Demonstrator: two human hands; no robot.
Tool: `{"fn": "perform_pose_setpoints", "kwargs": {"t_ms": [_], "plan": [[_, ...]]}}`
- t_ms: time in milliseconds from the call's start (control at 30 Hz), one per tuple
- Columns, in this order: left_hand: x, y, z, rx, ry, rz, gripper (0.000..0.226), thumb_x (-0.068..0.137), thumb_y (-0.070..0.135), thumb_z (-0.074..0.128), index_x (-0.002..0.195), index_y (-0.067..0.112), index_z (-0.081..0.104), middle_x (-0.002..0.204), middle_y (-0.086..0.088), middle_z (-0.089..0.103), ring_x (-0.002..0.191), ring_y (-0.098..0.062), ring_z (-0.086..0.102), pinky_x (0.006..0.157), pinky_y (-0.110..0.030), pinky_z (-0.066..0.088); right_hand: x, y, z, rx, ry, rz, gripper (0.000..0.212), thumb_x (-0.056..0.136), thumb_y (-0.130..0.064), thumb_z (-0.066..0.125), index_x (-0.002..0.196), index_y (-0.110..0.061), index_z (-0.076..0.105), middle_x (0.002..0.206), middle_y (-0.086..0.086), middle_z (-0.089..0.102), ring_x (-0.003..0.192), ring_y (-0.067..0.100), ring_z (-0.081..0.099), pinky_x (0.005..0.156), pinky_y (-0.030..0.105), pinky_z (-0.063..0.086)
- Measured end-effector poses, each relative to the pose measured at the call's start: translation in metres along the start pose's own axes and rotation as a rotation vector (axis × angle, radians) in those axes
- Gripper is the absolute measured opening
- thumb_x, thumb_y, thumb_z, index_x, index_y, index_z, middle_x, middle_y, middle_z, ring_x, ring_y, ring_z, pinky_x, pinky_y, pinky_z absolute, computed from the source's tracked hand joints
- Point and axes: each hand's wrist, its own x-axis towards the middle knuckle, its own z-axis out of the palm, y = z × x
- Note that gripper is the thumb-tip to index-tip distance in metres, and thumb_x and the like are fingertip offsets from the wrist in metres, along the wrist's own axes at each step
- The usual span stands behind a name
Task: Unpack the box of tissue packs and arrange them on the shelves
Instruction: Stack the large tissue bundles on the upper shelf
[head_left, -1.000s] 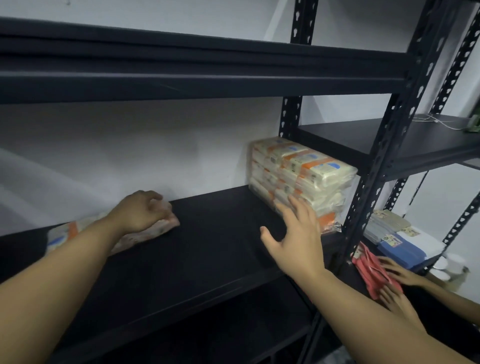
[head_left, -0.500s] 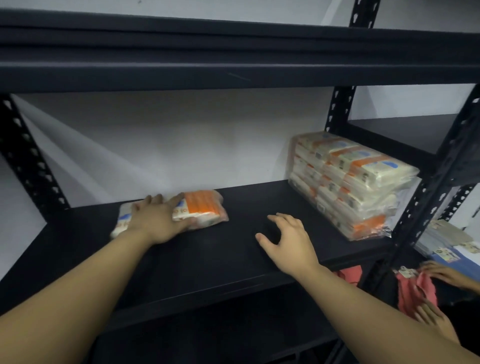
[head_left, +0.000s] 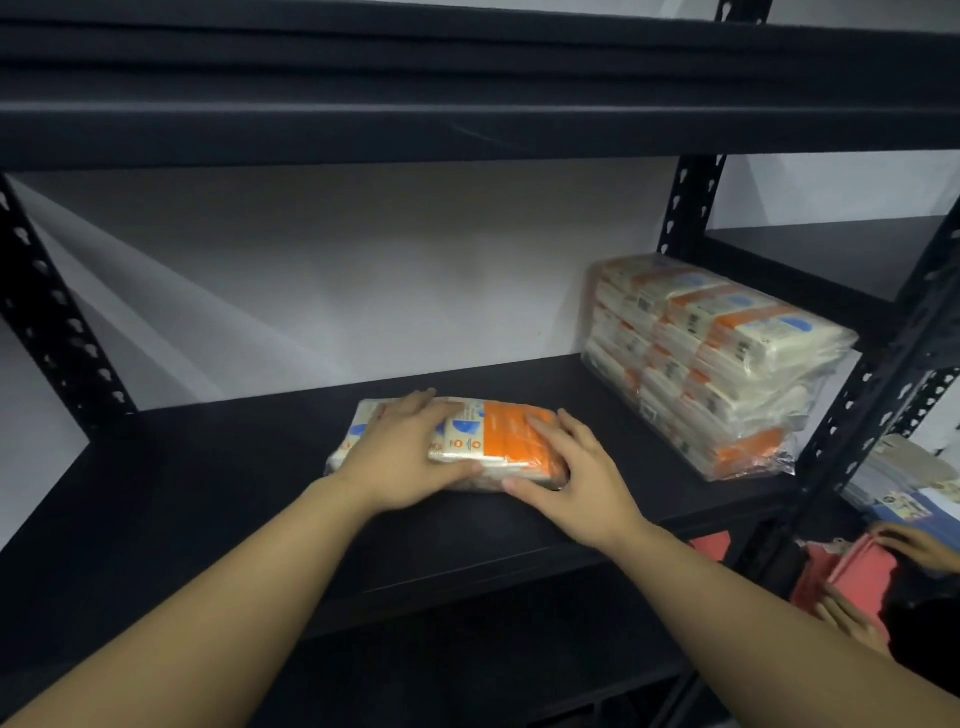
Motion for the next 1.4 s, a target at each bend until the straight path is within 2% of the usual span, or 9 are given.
{"fn": "perform_pose_setpoints", "kwargs": {"t_ms": [133, 300, 433, 600, 700, 900, 1067, 1300, 1400], "plan": [[-0.016, -0.039, -0.012, 0.026, 0.004, -0.067, 0.108, 0.061, 0.102, 0.037, 0.155, 0.050, 0.032, 0.168, -0.001, 0.026, 0.156, -0.024, 0.016, 0.125, -0.059, 0.010, 0.004, -0.003, 0.002, 0.010, 0.020, 0.035, 0.087, 0.079, -0.068, 0.076, 0.155, -0.048, 0.037, 0.170, -0.004, 0.019, 0.154, 0.022, 0.026, 0.120, 0.047, 0.036], [-0.044, -0.076, -0.014, -0.213, -0.013, -0.225, 0.092, 0.069, 0.089, 0.060, 0.149, 0.071, 0.017, 0.157, -0.003, 0.033, 0.147, -0.026, 0.031, 0.118, -0.052, 0.035, 0.006, -0.002, 0.001, 0.036, 0.005, 0.030, 0.092, 0.077, -0.060, 0.083, 0.156, -0.045, 0.038, 0.168, -0.003, 0.028, 0.155, 0.019, 0.024, 0.121, 0.049, 0.033], [-0.049, -0.074, -0.013, -0.373, 0.098, -0.241, 0.098, 0.073, 0.063, 0.082, 0.155, 0.043, 0.032, 0.126, 0.016, 0.061, 0.106, 0.000, 0.061, 0.090, -0.021, 0.047, 0.005, -0.001, -0.004, 0.090, 0.023, 0.013, 0.089, 0.076, -0.052, 0.088, 0.154, -0.040, 0.046, 0.160, -0.004, 0.039, 0.146, 0.015, 0.038, 0.119, 0.041, 0.038], [-0.027, -0.068, -0.018, -0.606, 0.305, -0.312, 0.093, 0.064, 0.050, 0.094, 0.138, 0.023, 0.045, 0.120, 0.005, 0.067, 0.103, -0.008, 0.067, 0.091, -0.030, 0.056, 0.004, -0.010, -0.022, 0.161, 0.128, -0.007, 0.081, 0.074, -0.044, 0.092, 0.146, -0.038, 0.057, 0.141, -0.007, 0.051, 0.128, 0.011, 0.055, 0.110, 0.038, 0.050], [0.000, -0.041, -0.034, -0.768, 0.382, -0.290, 0.082, 0.073, 0.030, 0.093, 0.136, 0.021, 0.041, 0.113, 0.004, 0.064, 0.099, -0.007, 0.066, 0.078, -0.020, 0.052, 0.010, -0.023, -0.050, 0.142, 0.273, -0.048, 0.082, 0.070, -0.049, 0.092, 0.144, -0.036, 0.060, 0.137, -0.008, 0.052, 0.126, 0.012, 0.056, 0.109, 0.038, 0.051], [0.070, 0.015, -0.052, -1.221, 0.337, -0.132, 0.085, 0.067, 0.018, 0.093, 0.134, -0.002, 0.045, 0.125, -0.017, 0.067, 0.114, -0.027, 0.071, 0.093, -0.038, 0.061, 0.009, -0.050, -0.127, -0.014, 0.478, -0.098, 0.076, 0.075, -0.052, 0.087, 0.144, -0.039, 0.059, 0.134, -0.005, 0.045, 0.125, 0.010, 0.050, 0.108, 0.029, 0.045], [0.128, 0.076, -0.050, -1.396, 0.279, -0.019, 0.044, 0.091, 0.000, 0.073, 0.130, 0.000, 0.053, 0.120, -0.014, 0.071, 0.113, -0.024, 0.071, 0.096, -0.033, 0.058, -0.001, -0.044, -0.181, -0.045, 0.588, -0.127, 0.070, 0.075, -0.041, 0.087, 0.141, -0.038, 0.062, 0.132, -0.005, 0.047, 0.122, 0.011, 0.054, 0.104, 0.026, 0.051], [0.199, 0.147, -0.045, -1.365, 0.138, 0.143, 0.025, 0.097, 0.004, 0.067, 0.123, 0.005, 0.067, 0.117, -0.010, 0.074, 0.120, -0.027, 0.068, 0.110, -0.039, 0.050, -0.004, -0.020, -0.228, -0.008, 0.717, -0.100, 0.075, 0.067, -0.053, 0.093, 0.135, -0.038, 0.066, 0.128, -0.006, 0.045, 0.120, 0.013, 0.056, 0.105, 0.033, 0.052], [0.228, 0.167, -0.042, -1.243, 0.120, 0.181, 0.017, 0.100, 0.013, 0.065, 0.115, 0.015, 0.072, 0.109, 0.002, 0.075, 0.109, -0.014, 0.069, 0.099, -0.026, 0.049, 0.001, -0.011, -0.239, -0.036, 0.757, -0.092, 0.077, 0.067, -0.060, 0.091, 0.136, -0.038, 0.066, 0.128, -0.005, 0.043, 0.119, 0.012, 0.055, 0.106, 0.034, 0.053]]}}
